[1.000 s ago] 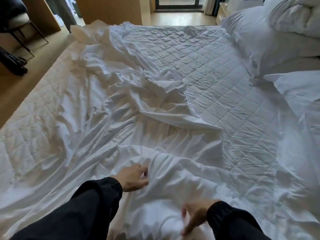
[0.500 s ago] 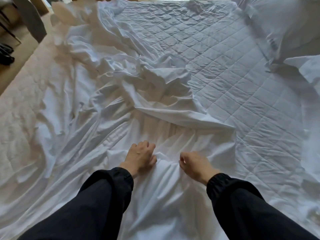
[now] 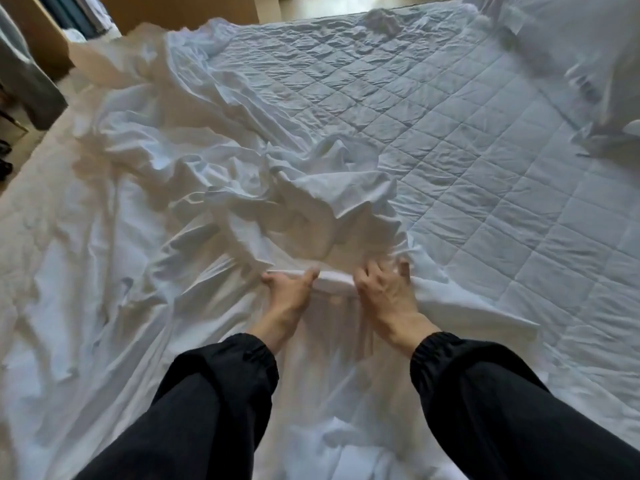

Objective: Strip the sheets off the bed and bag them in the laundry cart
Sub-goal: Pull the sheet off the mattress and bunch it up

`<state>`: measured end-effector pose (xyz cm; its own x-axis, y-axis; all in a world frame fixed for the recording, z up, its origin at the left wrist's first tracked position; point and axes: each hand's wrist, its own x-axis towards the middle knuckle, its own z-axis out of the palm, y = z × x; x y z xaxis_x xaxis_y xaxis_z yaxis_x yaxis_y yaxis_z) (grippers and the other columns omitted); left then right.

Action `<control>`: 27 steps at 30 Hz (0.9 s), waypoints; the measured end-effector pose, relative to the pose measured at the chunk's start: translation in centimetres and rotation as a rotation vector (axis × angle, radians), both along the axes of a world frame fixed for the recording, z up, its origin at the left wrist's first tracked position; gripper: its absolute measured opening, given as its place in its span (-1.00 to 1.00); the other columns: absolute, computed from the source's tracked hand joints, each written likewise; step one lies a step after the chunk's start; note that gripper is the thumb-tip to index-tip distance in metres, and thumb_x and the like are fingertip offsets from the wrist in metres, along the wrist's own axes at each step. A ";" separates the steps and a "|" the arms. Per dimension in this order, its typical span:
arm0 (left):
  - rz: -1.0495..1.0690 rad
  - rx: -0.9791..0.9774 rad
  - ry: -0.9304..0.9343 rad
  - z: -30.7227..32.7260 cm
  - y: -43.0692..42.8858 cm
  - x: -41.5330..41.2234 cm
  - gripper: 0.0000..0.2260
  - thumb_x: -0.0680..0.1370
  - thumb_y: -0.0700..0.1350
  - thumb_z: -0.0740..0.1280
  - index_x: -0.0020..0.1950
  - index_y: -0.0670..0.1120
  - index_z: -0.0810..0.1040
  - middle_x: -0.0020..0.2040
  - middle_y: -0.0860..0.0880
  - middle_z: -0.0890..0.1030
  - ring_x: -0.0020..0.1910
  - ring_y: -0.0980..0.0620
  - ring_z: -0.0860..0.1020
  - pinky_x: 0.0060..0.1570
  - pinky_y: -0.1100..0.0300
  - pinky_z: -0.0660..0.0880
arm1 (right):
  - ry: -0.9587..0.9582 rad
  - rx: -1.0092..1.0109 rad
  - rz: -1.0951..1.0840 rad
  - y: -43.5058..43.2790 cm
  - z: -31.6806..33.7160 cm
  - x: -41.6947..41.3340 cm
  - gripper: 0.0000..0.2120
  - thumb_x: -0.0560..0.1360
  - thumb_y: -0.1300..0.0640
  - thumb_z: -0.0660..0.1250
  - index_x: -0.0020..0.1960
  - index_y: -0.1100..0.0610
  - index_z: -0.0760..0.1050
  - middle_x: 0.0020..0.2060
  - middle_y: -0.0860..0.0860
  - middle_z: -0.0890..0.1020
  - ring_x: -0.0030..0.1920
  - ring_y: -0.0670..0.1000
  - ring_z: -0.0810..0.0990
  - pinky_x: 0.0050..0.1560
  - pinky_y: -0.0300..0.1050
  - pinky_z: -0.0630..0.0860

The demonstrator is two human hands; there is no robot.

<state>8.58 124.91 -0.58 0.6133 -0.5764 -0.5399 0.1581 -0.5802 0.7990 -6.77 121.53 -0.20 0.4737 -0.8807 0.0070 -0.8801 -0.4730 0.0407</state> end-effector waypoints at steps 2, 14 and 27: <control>0.162 -0.029 0.106 -1.9 -3.2 0.8 -0.19 0.09 0.09 0.56 0.20 -0.22 0.33 0.09 -0.22 0.55 -0.04 -0.17 0.61 -0.03 -0.13 0.60 | -0.163 0.027 -0.044 -1.5 0.4 -0.4 -0.81 0.15 0.37 0.44 -0.31 0.16 0.51 -0.40 0.11 0.56 -0.40 0.17 0.55 -0.21 0.00 0.39; -0.764 -0.451 -0.275 6.5 -14.8 -8.2 -0.40 0.43 -0.15 0.32 0.48 0.01 0.32 0.40 0.02 0.42 0.37 0.08 0.39 0.33 0.19 0.34 | -0.724 0.019 -1.067 -15.7 5.9 -12.9 -0.70 0.55 0.12 0.12 0.08 0.27 0.52 0.08 0.31 0.58 0.10 0.33 0.53 0.02 0.06 0.42; -0.819 -0.160 -0.572 2.3 -20.2 -5.0 -0.20 0.48 0.11 0.40 0.57 0.04 -0.01 0.56 -0.01 -0.24 0.54 0.05 -0.17 0.47 0.20 -0.04 | -0.215 -0.122 -0.244 -18.3 0.8 -8.8 -0.18 0.23 0.04 0.51 0.42 0.17 0.29 0.16 0.20 0.54 0.20 0.23 0.51 0.24 0.17 0.21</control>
<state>3.61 104.70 1.68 0.1390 -0.9759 -0.1682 -0.6715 -0.2177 0.7084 -15.59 103.28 0.56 0.2253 -0.9543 0.1964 -0.9613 -0.2505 -0.1146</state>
